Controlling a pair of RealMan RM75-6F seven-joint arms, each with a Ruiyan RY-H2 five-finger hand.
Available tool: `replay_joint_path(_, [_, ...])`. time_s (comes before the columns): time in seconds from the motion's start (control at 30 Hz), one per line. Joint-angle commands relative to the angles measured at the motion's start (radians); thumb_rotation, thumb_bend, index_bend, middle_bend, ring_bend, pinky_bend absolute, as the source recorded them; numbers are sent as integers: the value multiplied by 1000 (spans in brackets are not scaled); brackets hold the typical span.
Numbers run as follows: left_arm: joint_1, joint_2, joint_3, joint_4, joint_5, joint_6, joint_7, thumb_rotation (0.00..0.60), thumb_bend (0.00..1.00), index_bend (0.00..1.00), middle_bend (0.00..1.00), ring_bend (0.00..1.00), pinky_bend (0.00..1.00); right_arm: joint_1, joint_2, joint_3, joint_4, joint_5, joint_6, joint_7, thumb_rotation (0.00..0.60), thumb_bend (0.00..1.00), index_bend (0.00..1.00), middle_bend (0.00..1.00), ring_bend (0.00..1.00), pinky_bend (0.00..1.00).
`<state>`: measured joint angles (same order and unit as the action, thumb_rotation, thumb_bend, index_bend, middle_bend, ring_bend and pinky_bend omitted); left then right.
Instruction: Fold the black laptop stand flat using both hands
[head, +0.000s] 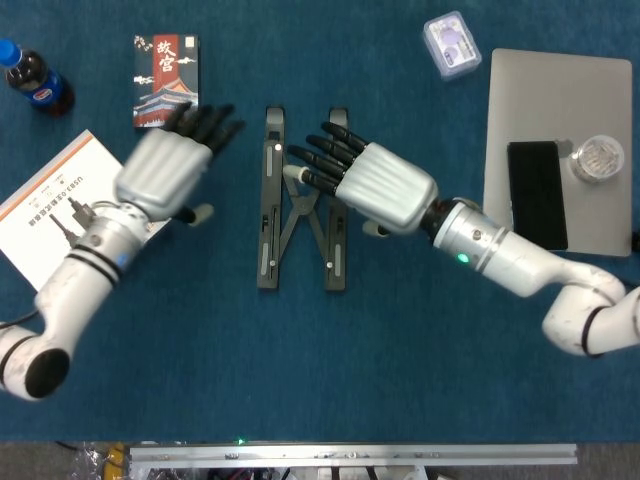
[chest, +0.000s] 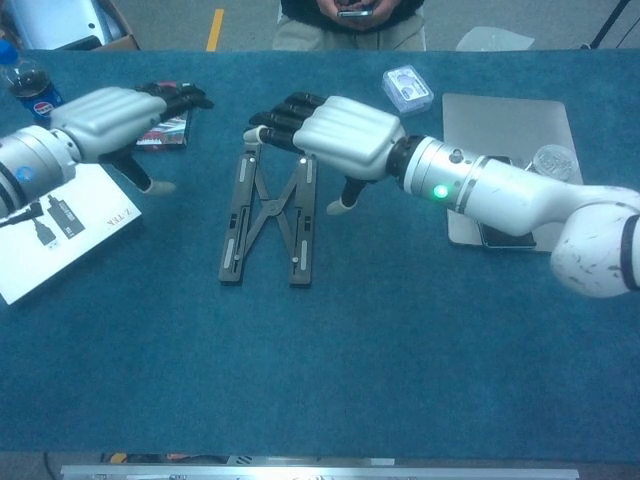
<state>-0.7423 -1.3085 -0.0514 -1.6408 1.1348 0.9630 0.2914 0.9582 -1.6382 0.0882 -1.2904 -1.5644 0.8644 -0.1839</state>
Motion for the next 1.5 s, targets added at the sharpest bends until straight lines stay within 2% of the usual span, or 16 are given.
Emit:
replay_joint_path(0.03, [58, 39, -19, -41, 7, 86, -23, 600, 201, 0, 0, 0, 0, 25, 53, 7, -68, 41, -72, 17, 600, 0, 0, 0, 0, 0])
replay_joint_path(0.3, [162, 106, -15, -85, 24, 214, -55, 600, 201, 0, 0, 0, 0, 75, 137, -2, -138, 69, -196, 13, 600, 0, 0, 0, 0, 0])
replay_joint_path(0.43, [214, 131, -2, -94, 53, 272, -69, 599, 201, 0, 0, 0, 0, 100, 157, -7, -159, 83, -247, 2, 600, 0, 0, 0, 0, 0])
replay_joint_path(0.63, [266, 171, 17, -114, 99, 303, -114, 592, 201, 0, 0, 0, 0, 160, 157, -18, -149, 78, -341, -17, 600, 0, 0, 0, 0, 0])
replay_joint_path(0.8, [288, 188, 13, -115, 113, 303, -146, 559, 201, 0, 0, 0, 0, 207, 108, -25, -81, 46, -377, -36, 600, 0, 0, 0, 0, 0])
replay_joint_path(1.03, [306, 202, 4, -103, 100, 273, -192, 506, 201, 0, 0, 0, 0, 256, 14, -53, 49, -46, -357, -5, 600, 0, 0, 0, 0, 0])
replay_joint_path(1.27, [324, 212, -8, -85, 92, 253, -238, 494, 201, 0, 0, 0, 0, 309, -82, -91, 195, -136, -313, 102, 600, 0, 0, 0, 0, 0])
replay_joint_path(1.5, [337, 221, -22, -75, 94, 247, -270, 487, 201, 0, 0, 0, 0, 357, -143, -120, 299, -182, -291, 210, 600, 0, 0, 0, 0, 0])
